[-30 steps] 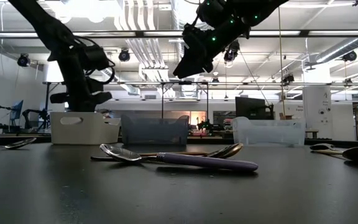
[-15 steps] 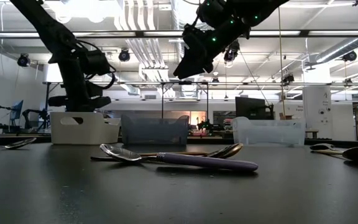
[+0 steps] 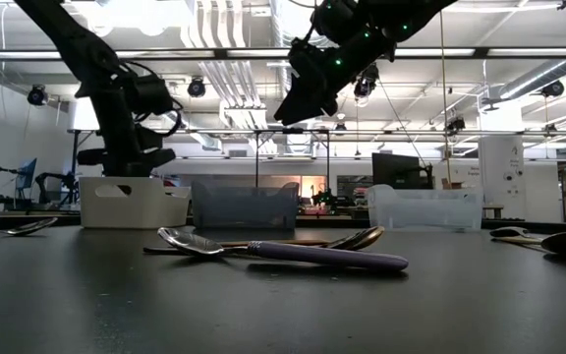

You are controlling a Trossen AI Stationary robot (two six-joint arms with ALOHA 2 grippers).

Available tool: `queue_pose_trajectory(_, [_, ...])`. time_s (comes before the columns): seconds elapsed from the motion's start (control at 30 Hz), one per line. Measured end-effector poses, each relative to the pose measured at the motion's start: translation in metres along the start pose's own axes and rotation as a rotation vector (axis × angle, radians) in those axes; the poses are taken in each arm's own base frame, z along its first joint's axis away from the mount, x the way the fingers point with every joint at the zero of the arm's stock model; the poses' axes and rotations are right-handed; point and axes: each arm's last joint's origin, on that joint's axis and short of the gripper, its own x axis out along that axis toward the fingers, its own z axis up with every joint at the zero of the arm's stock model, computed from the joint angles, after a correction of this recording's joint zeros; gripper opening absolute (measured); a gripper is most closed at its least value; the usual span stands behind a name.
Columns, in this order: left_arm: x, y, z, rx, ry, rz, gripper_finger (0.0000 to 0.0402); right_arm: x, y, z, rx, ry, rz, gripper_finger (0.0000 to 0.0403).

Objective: Sort silverware by color (type)
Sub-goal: Put the black spoon into the transparent bin

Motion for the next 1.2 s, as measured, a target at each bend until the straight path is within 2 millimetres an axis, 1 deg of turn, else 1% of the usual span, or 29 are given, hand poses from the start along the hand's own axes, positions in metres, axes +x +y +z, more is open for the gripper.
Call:
queue_pose_trajectory(0.13, [-0.017, -0.002, 0.002, 0.035, -0.068, -0.031, 0.0084, 0.0, 0.0, -0.002, 0.035, 0.017, 0.002, 0.0203])
queue_pose_trajectory(0.33, [-0.056, -0.003, 0.002, 0.113, -0.233, -0.095, 0.0084, -0.001, 0.001, -0.004, 0.143, 0.051, 0.005, 0.0203])
queue_pose_trajectory(0.47, [-0.082, -0.005, 0.0, 0.171, -0.358, -0.147, 0.0084, -0.001, 0.007, -0.002, 0.217, 0.057, 0.015, 0.0203])
queue_pose_trajectory(0.57, [-0.099, -0.011, -0.001, 0.212, -0.457, -0.208, 0.0084, -0.001, 0.013, -0.001, 0.271, 0.063, 0.027, 0.0203])
queue_pose_trajectory(0.67, [-0.113, -0.02, -0.003, 0.276, -0.549, -0.293, 0.0084, -0.002, 0.024, -0.001, 0.308, 0.095, 0.05, 0.0203])
queue_pose_trajectory(0.83, [-0.131, -0.035, -0.004, 0.402, -0.693, -0.417, 0.0084, -0.006, 0.049, -0.001, 0.332, 0.171, 0.094, 0.0203])
queue_pose_trajectory(1.03, [-0.142, -0.048, -0.007, 0.53, -0.781, -0.54, 0.0084, -0.01, 0.078, -0.001, 0.362, 0.229, 0.14, 0.0203])
queue_pose_trajectory(1.2, [-0.144, -0.05, -0.006, 0.567, -0.808, -0.549, 0.0085, -0.015, 0.101, -0.003, 0.424, 0.277, 0.167, 0.0203])
